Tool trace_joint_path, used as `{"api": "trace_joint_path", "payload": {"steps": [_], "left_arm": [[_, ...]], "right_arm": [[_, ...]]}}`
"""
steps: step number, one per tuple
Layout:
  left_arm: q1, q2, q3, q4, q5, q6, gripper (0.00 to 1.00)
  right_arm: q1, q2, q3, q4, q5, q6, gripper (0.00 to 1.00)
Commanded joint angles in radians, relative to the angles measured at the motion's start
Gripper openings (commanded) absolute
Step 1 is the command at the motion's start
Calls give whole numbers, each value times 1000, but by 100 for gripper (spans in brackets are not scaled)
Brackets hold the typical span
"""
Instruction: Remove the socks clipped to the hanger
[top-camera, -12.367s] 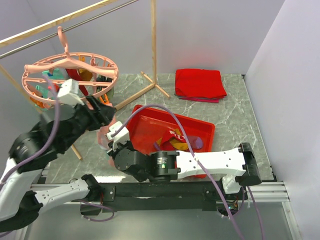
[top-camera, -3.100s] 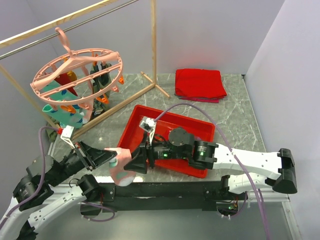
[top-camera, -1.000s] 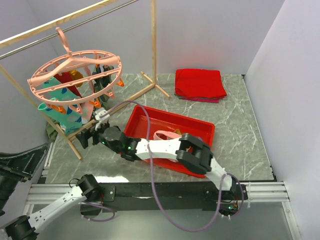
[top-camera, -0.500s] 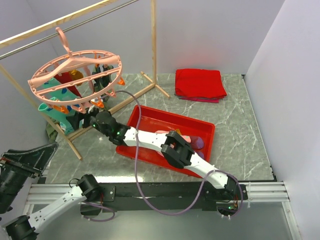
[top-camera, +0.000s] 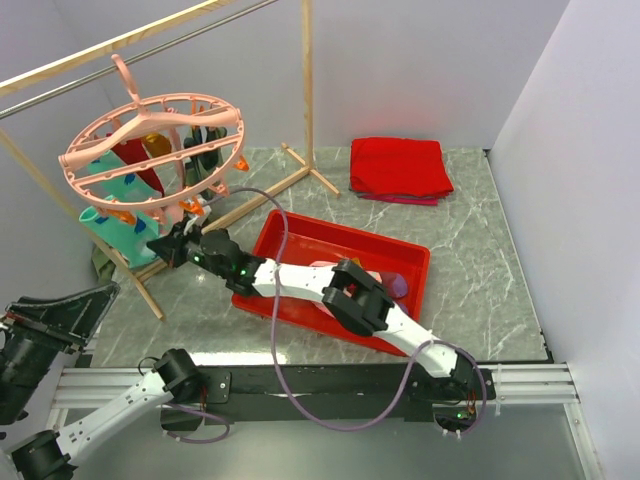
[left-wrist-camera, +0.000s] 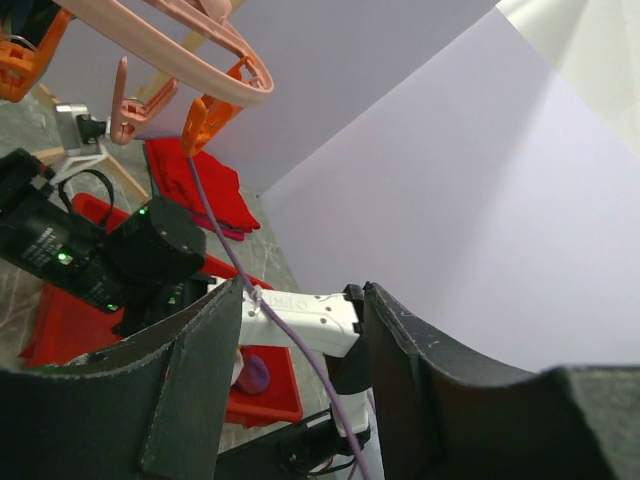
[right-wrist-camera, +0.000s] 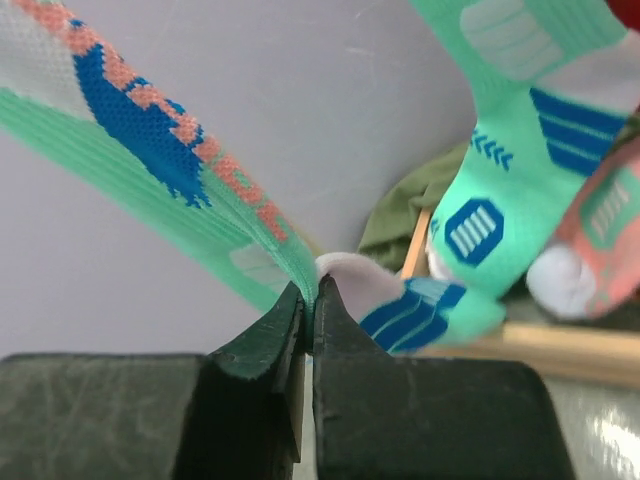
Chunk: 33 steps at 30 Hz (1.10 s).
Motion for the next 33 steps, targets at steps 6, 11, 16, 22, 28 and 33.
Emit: {"api": "trace_joint_path", "payload": {"steps": [6,11,16,22,28,33], "left_arm": [[-6,40,15,124,15,-5,56],[-7,86,39,159,71,-11,57],[-6,130,44,193,137,-41,60],[-6,180,47,176,151,-74,58],[5,221,90,107,79,-81,50],[17,229,77,106,18,-60,54]], "right_arm": [[23,-461,-414,175,-18,154,0],[25,-637,-534,81,-47,251,0],[25,-809,-715,55,-133,326,0],[20,-952,-864,21,-262,372,0],[3,-1048,-973,7,-352,403,0],[-41,-1091,-1031,44,-486,438,0]]}}
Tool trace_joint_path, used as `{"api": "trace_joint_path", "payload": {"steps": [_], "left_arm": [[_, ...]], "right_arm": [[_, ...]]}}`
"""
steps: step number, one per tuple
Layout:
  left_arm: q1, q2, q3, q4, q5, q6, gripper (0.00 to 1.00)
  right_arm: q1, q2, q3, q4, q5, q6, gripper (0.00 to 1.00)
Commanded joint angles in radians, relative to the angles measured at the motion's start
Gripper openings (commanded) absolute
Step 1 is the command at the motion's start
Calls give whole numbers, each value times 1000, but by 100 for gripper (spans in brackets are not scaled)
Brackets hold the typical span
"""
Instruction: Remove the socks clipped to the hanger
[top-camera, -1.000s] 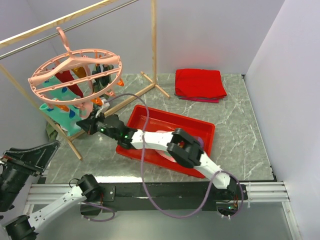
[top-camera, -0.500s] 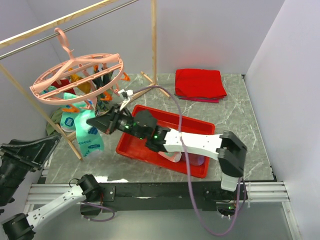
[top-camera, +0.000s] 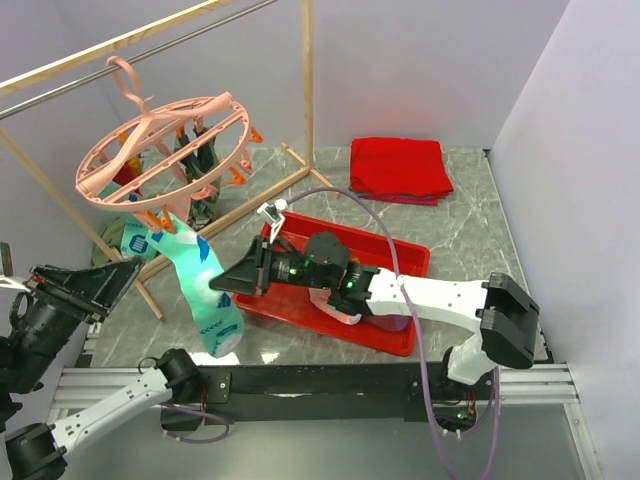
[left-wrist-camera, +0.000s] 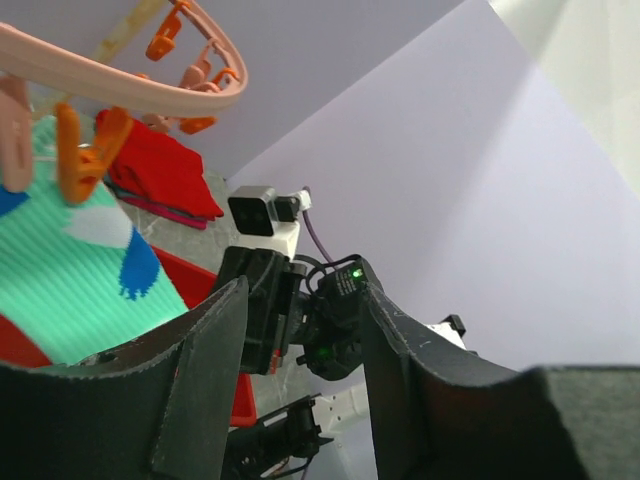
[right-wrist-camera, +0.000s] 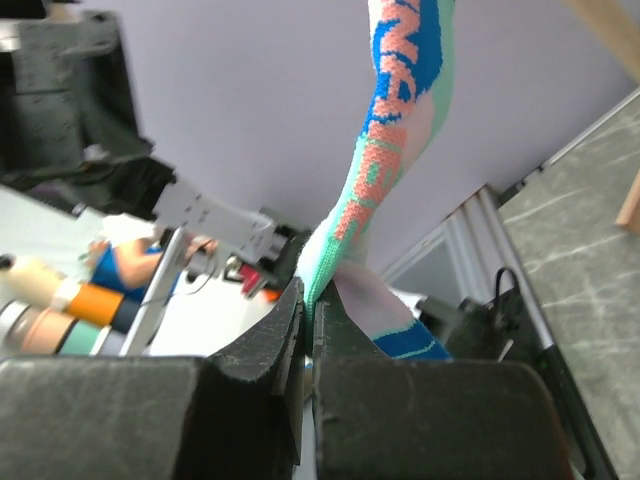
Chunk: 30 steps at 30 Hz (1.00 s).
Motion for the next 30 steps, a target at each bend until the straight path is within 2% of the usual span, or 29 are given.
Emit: {"api": "trace_joint_path", "payload": {"steps": [1,13,19,22,30], "left_arm": [[7,31,11,0,-58,20,55],[7,94,-102,76,-117,-38,68],[7,91,-158,147,-215,-107,68],[7,82,-204,203,-244,-135,67],[7,139,-245,265,-325,-169,70]], "right_arm": [[-45,-81,-27,61,-143,46,0],[-201,-222,-145,182,-384,148,0],[-272,-222,-119,227,-516,202,0],[-292,-218,-105,242,-551,219,0],[-329,-211,-114,366,-622,312,0]]}}
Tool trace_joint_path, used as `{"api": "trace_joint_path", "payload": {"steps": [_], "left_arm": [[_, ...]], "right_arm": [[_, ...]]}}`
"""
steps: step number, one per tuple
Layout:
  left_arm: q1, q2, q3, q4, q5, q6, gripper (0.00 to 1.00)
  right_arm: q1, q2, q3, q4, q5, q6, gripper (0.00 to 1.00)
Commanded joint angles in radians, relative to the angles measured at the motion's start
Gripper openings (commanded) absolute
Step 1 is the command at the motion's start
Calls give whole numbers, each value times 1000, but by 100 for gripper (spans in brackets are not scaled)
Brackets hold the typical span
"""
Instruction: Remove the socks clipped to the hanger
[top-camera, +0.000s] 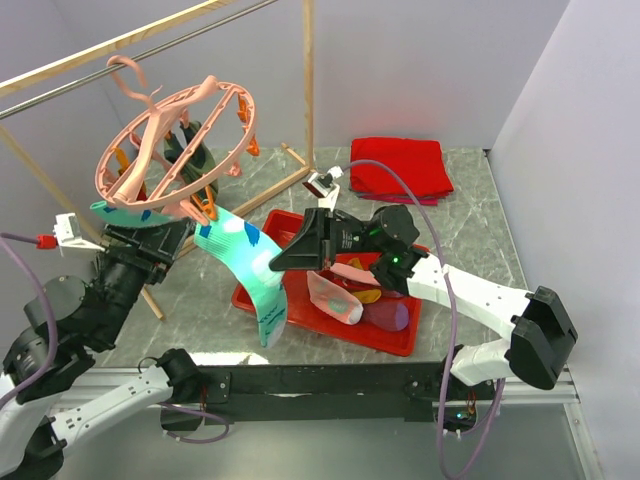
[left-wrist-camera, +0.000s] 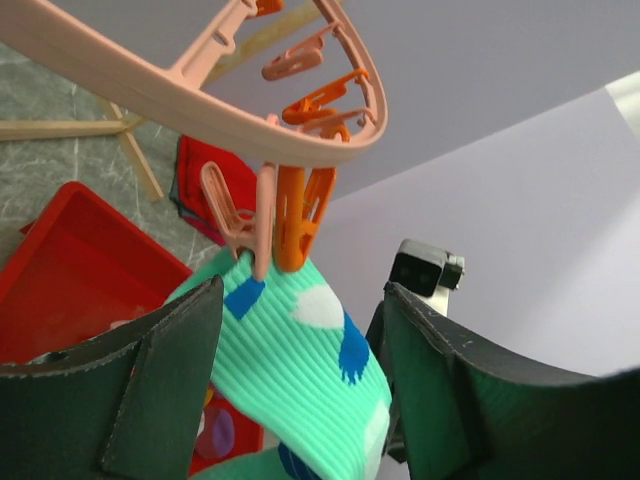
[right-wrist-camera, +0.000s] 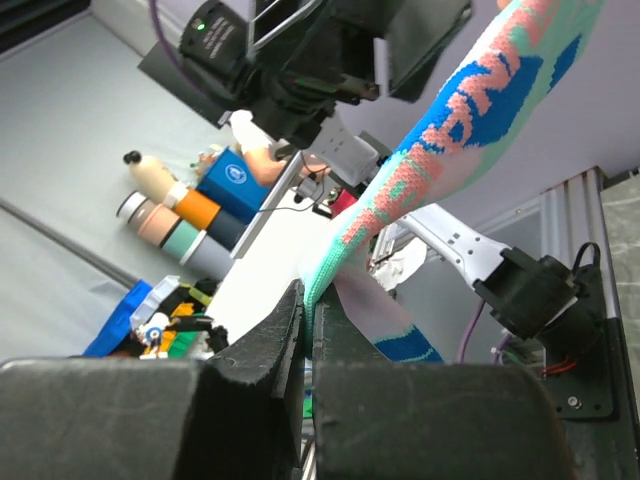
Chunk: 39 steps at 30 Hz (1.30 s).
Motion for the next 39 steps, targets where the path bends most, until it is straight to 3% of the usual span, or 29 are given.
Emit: {"api": "trace_joint_path", "payload": {"steps": [1,8,24,27,34,39], "left_arm": [[3,19,-35,112,-85,-18,69],[3,57,-66,175,-120,22,67],[3,91,-152,318,-210,89,61],[3,92,-156,334,-221,98,57],[3,103,-124,361,-243,180,30],[3,128,-93,358,-217,223,17]], "right_arm": [[-23,-12,29,136,-66,73,0],[-26,12,36,232,-91,141,0],[-27,-10,32,209,-89,130,0],[-29,-13,27,219,-85,136,0],[-27,-27,21,199,-81,127,0],[-27,-59,7,52,-66,32,0]]}}
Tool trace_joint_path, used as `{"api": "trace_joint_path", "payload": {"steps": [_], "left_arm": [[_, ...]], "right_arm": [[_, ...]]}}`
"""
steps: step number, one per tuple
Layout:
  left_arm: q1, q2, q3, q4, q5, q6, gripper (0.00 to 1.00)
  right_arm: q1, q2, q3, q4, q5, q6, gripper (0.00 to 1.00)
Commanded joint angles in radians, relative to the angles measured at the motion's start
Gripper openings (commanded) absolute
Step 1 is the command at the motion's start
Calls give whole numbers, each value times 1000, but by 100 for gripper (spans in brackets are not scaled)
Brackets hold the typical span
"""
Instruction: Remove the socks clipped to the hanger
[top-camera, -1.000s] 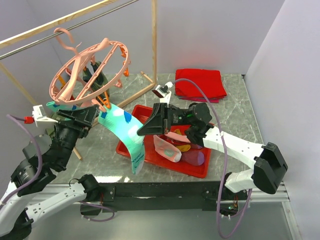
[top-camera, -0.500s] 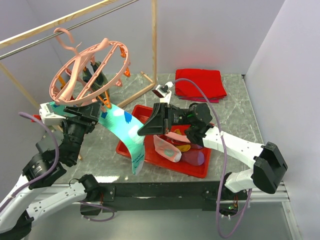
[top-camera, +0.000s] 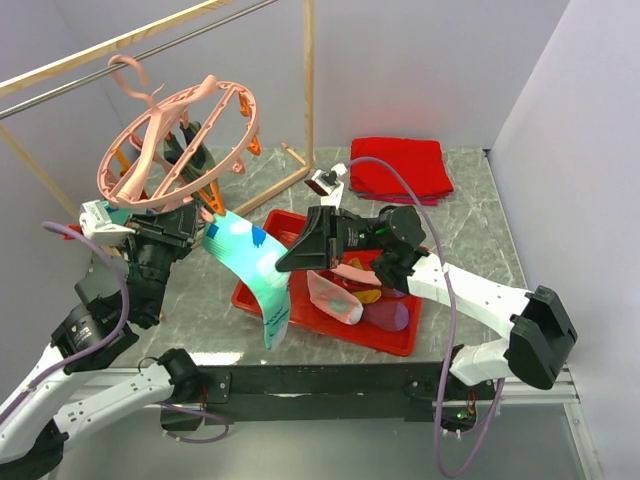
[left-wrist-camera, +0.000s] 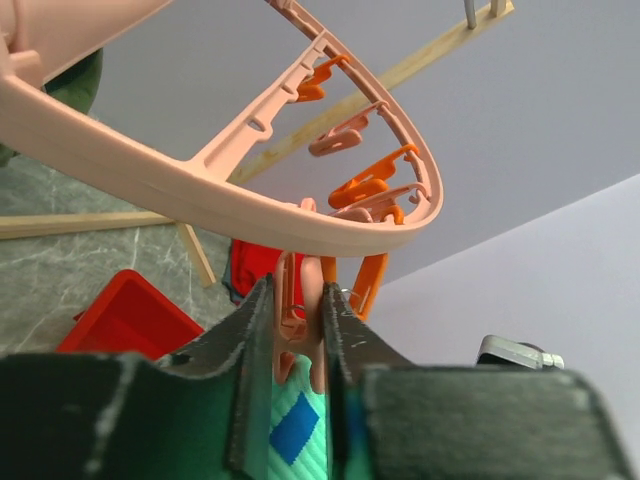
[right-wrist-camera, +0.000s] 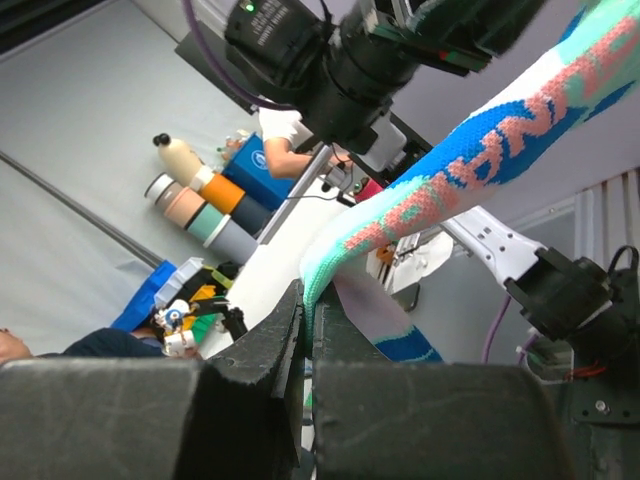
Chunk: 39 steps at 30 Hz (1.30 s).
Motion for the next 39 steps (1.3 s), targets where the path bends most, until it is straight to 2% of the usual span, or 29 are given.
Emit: {"api": "trace_joint_path", "payload": {"steps": [1,4,5,8,9,15,16,20,22,23,24,26,27,28,29,32,35,37,39], "left_arm": [[3,30,51,34,9,66,11],[3,47,71,32,32,82,1],[1,56,82,38,60,89,1],[3,99,128,60,126,131,1],[3,114,145,60,147,144,1],[3,288,283,74,293,256,1],[3,312,319,72,313,275,1],[4,442,378,93,422,318,1],[4,479,395,107,469,330,1],[3,514,398,112,482,333,1],[3,533,404,115,492,338,1],[6,579,426,112,515,350,1],[7,591,433,109,519,350,1],[9,601,448,107,526,352,1],[12,619,453,104,540,355,1],[22,639,481,92,552,362,2],[27,636,489,84,535,362,2],[36,618,473,80,516,352,2],[44,601,459,80,496,339,4]], "right_arm": [[-5,-76,7,-135,8,-112,0],[-7,-119,47,-447,74,-294,0],[-10,-140,64,-643,146,-404,0],[-36,-177,112,-972,276,-555,0],[-48,-185,113,-1031,345,-572,0],[-220,-274,49,-1237,500,-611,0],[-237,-286,50,-1299,564,-629,0],[-263,-265,108,-1500,784,-795,1],[-262,-253,109,-1536,809,-827,10],[-263,-253,101,-1548,815,-847,17],[-262,-250,93,-1551,817,-852,32],[-263,-265,60,-1547,830,-856,48],[-262,-276,41,-1536,830,-855,60],[-263,-303,11,-1522,830,-856,64],[-263,-317,-3,-1492,830,-859,73],[-262,-358,-16,-1464,838,-864,82],[-257,-386,-8,-1418,827,-864,87],[-249,-397,-7,-1387,821,-860,100],[-240,-397,-2,-1366,809,-861,100]]}}
